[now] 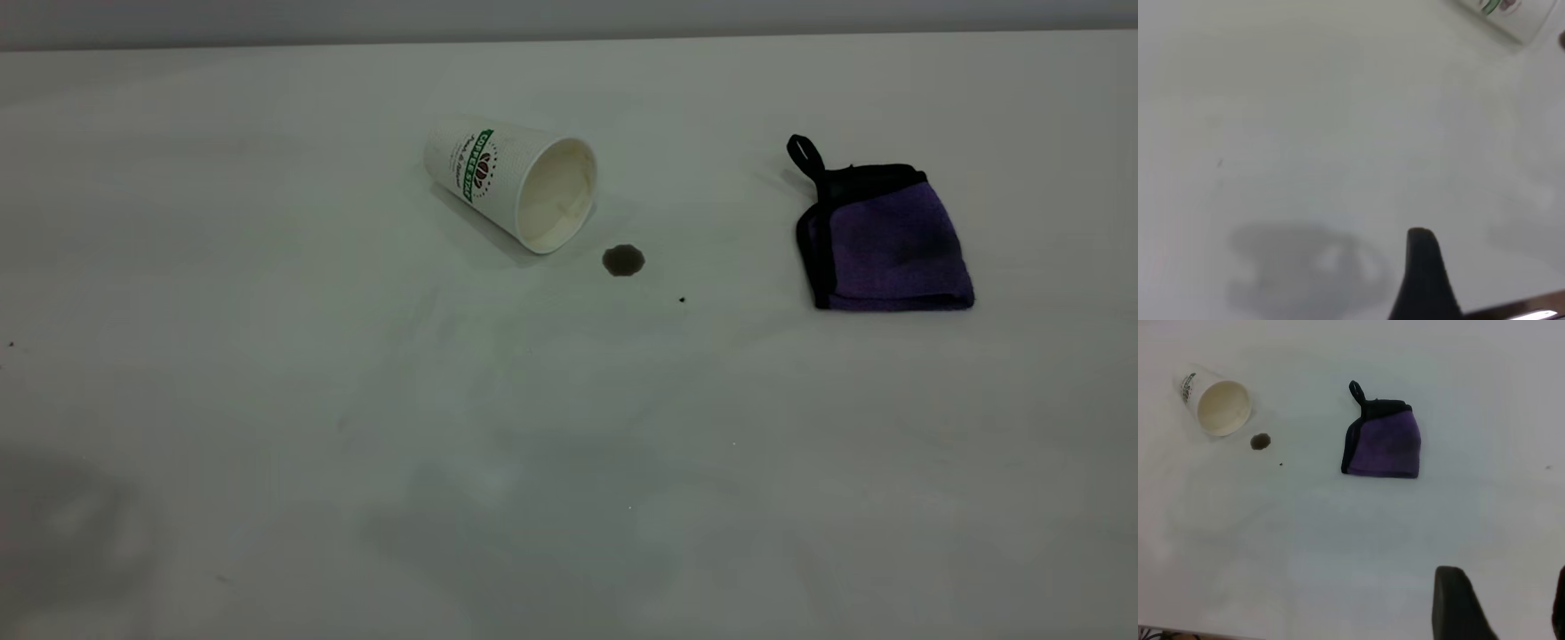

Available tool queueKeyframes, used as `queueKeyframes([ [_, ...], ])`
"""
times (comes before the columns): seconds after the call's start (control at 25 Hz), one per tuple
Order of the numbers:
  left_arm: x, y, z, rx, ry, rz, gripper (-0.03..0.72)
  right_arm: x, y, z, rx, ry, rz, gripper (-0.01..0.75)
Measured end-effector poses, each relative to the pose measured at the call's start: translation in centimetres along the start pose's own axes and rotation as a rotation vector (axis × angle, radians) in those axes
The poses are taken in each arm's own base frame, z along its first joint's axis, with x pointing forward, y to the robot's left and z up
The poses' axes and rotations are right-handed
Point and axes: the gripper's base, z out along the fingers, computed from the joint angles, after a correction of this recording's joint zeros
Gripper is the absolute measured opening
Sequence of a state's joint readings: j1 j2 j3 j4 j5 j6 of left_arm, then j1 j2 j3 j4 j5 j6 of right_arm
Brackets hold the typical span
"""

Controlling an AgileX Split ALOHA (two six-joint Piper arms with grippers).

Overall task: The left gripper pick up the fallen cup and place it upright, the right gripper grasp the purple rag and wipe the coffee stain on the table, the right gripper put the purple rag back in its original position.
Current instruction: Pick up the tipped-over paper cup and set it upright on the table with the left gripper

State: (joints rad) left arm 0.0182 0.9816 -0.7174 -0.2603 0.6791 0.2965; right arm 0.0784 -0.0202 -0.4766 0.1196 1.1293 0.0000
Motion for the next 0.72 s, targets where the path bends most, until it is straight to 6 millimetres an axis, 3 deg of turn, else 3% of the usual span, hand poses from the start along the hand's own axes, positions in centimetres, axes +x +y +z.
queueKeyframes([
  [0.12,-2.3,-0.1,2.9,0.039,0.046,0.044,0.569,0.0,0.0,0.0,0.0,0.0,0.0,0.389],
  [0.28,-4.6,-1.9,7.1,0.078,0.098,0.156,0.569,0.0,0.0,0.0,0.0,0.0,0.0,0.389],
  [0.44,-6.5,-4.6,11.8,0.107,0.145,0.247,0.569,0.0,0.0,0.0,0.0,0.0,0.0,0.389],
  [0.72,-8.1,-10.7,19.7,0.122,0.244,0.371,0.569,0.0,0.0,0.0,0.0,0.0,0.0,0.389],
])
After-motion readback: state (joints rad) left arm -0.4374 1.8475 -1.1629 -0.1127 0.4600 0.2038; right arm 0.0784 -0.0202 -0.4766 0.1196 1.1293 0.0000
